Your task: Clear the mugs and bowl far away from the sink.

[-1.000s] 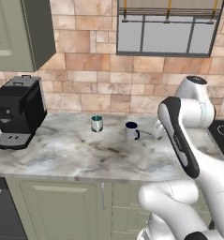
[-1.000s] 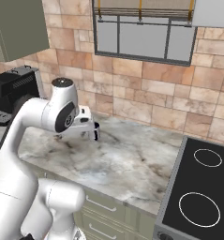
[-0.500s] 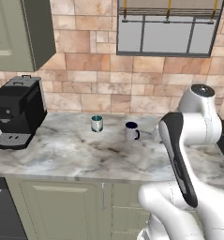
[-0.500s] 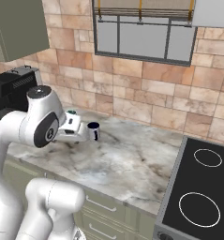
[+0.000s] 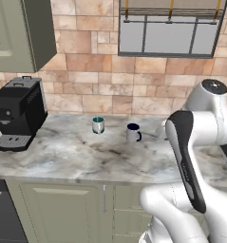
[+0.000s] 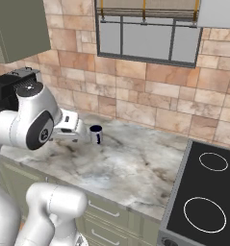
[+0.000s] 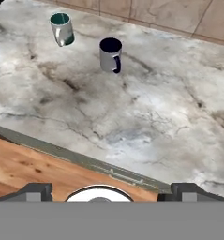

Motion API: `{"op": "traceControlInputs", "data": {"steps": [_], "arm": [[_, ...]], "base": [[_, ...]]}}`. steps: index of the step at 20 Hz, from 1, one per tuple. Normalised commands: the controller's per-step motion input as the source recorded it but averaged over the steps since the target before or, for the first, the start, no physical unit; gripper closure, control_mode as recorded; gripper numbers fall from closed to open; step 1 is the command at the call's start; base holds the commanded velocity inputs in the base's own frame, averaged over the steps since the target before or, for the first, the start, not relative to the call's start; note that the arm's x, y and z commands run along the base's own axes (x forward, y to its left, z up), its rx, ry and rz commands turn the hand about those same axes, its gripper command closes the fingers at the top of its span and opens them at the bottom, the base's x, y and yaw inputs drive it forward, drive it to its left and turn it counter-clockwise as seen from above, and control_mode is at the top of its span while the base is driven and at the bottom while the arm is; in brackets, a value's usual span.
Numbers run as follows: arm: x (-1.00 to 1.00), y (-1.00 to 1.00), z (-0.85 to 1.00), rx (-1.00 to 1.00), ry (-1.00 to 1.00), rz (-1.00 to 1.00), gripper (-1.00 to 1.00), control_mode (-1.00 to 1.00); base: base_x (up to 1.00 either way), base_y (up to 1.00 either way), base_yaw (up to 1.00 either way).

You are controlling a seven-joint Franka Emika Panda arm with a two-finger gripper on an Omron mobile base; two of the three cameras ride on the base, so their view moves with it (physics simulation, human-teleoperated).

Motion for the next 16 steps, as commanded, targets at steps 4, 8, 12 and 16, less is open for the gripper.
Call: {"op": "traceControlInputs", "data": {"steps": [4,8,12,16], "arm": [[-0.21,0.00,0.40,0.00,0.00,0.03,-1.00,-1.00],[-0.39,0.00,0.31,0.00,0.00,0.01,-1.00,-1.00],[-0.48,0.00,0.09,0.00,0.00,0.00,-1.00,-1.00],[-0.71,0.00,0.18,0.00,-0.04,0.00,-1.00,-1.00]], "base": [[0.00,0.00,0.00],[0.00,0.00,0.00],[0.00,0.00,0.00],[0.00,0.00,0.00]]}}
